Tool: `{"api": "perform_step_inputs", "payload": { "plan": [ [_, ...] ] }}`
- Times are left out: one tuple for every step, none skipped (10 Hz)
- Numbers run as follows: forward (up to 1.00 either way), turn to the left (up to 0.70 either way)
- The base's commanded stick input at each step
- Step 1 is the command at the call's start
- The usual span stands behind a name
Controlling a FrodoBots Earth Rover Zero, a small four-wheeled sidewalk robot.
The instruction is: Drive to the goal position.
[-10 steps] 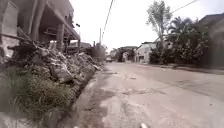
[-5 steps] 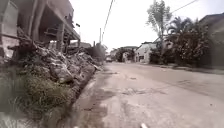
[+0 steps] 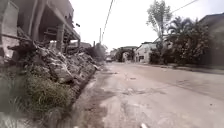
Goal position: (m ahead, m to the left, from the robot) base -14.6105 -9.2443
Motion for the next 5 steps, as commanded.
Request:
{"api": "perform_step_inputs", "payload": {
  "plan": [
    [0.04,0.00],
    [0.04,0.00],
    [0.05,0.00],
    [0.05,0.00],
    [0.04,0.00]
  ]
}}
